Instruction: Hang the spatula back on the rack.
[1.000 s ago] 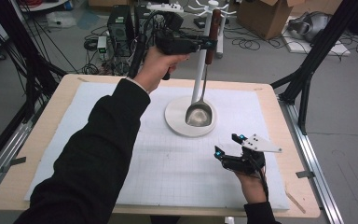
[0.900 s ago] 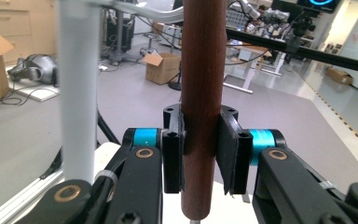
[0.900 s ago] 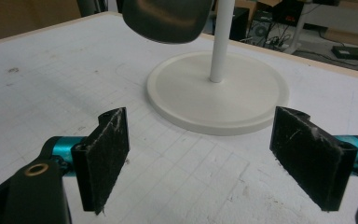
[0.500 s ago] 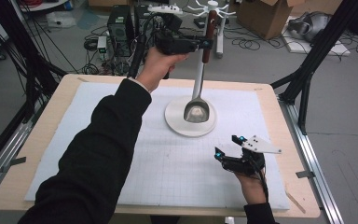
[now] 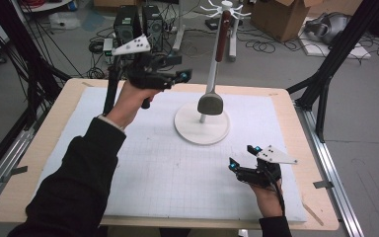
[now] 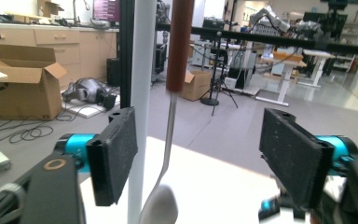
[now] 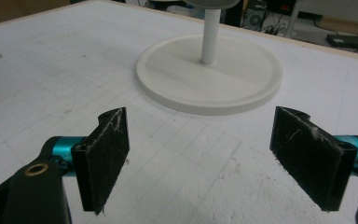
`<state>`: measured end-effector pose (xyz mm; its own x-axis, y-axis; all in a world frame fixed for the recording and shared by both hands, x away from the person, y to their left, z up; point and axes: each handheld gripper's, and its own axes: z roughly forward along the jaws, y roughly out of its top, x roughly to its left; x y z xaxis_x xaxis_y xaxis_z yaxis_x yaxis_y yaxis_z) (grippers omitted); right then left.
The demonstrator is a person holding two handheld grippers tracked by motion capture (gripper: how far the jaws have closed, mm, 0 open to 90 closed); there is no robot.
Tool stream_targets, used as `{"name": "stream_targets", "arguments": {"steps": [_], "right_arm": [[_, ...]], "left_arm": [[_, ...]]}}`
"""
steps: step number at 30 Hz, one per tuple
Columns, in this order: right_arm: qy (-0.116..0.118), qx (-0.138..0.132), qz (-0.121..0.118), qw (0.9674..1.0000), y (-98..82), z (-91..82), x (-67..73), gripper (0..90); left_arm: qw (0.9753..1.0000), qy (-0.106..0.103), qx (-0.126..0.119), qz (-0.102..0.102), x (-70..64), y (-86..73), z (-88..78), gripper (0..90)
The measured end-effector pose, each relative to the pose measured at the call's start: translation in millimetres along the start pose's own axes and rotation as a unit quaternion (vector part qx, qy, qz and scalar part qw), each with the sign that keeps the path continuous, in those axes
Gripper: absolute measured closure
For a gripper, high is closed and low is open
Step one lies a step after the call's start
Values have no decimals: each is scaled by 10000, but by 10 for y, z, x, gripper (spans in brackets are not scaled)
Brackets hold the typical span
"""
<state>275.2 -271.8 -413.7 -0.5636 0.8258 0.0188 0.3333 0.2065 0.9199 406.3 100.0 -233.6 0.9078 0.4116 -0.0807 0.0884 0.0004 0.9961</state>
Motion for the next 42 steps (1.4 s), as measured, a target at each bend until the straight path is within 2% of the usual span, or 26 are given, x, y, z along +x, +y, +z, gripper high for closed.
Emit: {"name": "stream_targets", "arguments": {"steps": [2,4,8,14,20,24,27,29,42], "right_arm": [[-20,56,74,10000,-23,-1,-8,188],[-25,59,45,10000,-44,4,-21,187],[-38,133,10,9999,-65,13,-23,187],[-39,147,-54,9999,-95,-1,-23,186],[-56,133,-71,9999,-139,-2,-10,186],[-68,116,-79,9999,-156,-12,-6,185],[-90,94,-111,9999,-162,-20,-15,186],[-113,98,-116,9998,-165,-22,-11,186],[-171,73,-144,9997,-181,-35,9,186]], "left_arm": [[10000,86,21,-3,-6,-156,-128,223],[9998,189,111,-40,-23,-313,-244,196],[9985,507,208,-58,-68,-589,-476,144],[9963,812,289,50,-129,-946,-807,149],[9936,1092,253,-116,-187,-1341,-1099,152],[9907,1297,359,-200,-196,-1560,-1258,152],[9884,1445,409,-235,-196,-1678,-1356,153],[9877,1499,369,-267,-208,-1749,-1413,156],[9847,1658,377,-372,-273,-1961,-1568,159]]}}
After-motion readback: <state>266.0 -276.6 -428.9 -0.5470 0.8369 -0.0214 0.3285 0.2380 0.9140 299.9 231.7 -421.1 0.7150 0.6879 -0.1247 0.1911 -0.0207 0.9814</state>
